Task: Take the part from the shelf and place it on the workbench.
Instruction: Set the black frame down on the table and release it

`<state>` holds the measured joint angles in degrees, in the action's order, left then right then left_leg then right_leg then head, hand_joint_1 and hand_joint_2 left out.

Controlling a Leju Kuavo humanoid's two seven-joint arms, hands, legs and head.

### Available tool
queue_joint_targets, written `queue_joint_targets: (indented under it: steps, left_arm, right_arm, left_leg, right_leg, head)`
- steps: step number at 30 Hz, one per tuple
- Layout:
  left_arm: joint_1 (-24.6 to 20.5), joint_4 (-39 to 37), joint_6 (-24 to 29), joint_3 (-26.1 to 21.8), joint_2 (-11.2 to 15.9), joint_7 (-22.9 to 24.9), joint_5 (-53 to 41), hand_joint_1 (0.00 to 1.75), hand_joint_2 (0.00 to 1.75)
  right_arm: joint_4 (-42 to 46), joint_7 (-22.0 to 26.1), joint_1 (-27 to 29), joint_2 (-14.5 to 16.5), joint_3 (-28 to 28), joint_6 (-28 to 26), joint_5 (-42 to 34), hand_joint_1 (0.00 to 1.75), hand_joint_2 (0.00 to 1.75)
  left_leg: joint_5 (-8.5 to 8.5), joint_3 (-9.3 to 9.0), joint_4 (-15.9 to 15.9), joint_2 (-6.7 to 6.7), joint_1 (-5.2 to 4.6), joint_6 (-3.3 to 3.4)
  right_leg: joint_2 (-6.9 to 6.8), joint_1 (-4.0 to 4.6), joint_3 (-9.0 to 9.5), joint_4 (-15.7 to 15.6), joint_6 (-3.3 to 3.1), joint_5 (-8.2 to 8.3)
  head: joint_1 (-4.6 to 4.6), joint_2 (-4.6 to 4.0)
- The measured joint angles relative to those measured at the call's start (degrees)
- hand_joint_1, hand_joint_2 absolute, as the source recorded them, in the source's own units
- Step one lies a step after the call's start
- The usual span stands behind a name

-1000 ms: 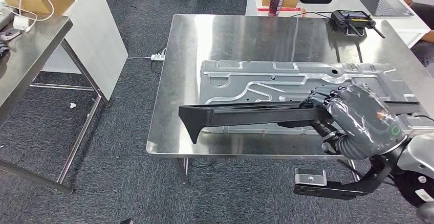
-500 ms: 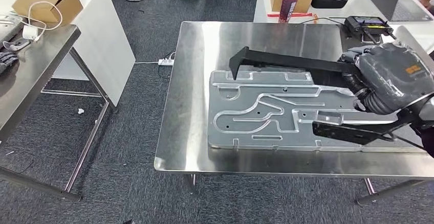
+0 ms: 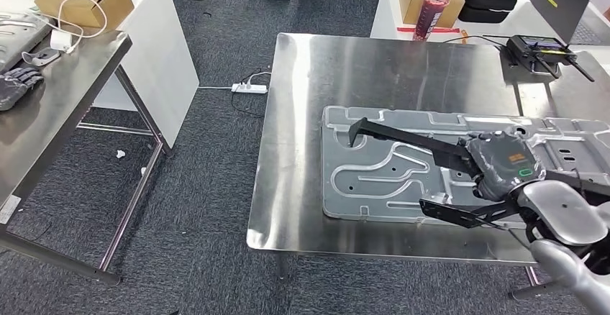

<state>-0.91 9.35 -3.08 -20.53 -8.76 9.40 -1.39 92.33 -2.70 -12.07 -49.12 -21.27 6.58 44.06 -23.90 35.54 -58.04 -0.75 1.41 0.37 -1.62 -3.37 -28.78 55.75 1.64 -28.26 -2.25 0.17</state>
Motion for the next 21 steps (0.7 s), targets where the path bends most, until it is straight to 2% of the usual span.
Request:
queue_joint_targets:
  steps: [2,6,10,17,21]
  left_arm:
    - [0.0,0.0,0.1,-0.1,0.0,0.0,0.0,0.00,1.75]
    - [0.0,0.0,0.3,-0.3,0.0,0.0,0.0,0.00,1.75]
    - [0.0,0.0,0.5,-0.5,0.0,0.0,0.0,0.00,1.75]
    - [0.0,0.0,0.5,-0.5,0.1,-0.2,0.0,0.00,1.75]
    - [0.0,0.0,0.5,-0.5,0.1,-0.2,0.0,0.00,1.75]
  right_arm:
    - [-1.4,0.2,1.3,1.2,0.1,-0.4,0.3,1.75,1.75]
    - [-3.2,0.5,2.9,3.3,0.7,-0.5,1.2,1.75,1.75]
    - [-5.9,1.3,4.5,6.1,1.5,-1.0,3.1,1.75,1.75]
    - [-7.4,1.7,5.0,8.4,2.3,-1.8,3.4,1.75,1.75]
    - [-7.5,1.7,5.0,9.0,2.7,-1.9,3.4,1.75,1.75]
  left_leg:
    - [-0.13,-0.05,0.0,0.02,-0.14,0.22]
    - [-0.23,-0.07,0.0,0.13,-0.31,0.42]
    - [-0.21,-0.19,0.2,0.13,-0.40,0.42]
    - [-0.11,-1.06,1.1,0.35,-0.56,0.38]
    - [0.07,-1.32,1.6,0.44,-0.56,0.11]
  right_leg:
    - [0.00,-0.08,0.12,-0.2,0.30,0.04]
    - [0.02,-0.29,0.15,-0.5,1.81,0.07]
    - [0.01,-0.30,0.12,-0.5,2.37,0.05]
    - [0.31,-0.25,0.23,-0.5,2.40,-0.07]
    - [0.49,-0.27,0.13,-0.5,2.35,-0.10]
  head:
    - [-0.01,0.00]
    - [-0.03,0.00]
    - [-0.03,0.00]
    - [-0.10,0.00]
    - [-0.14,0.00]
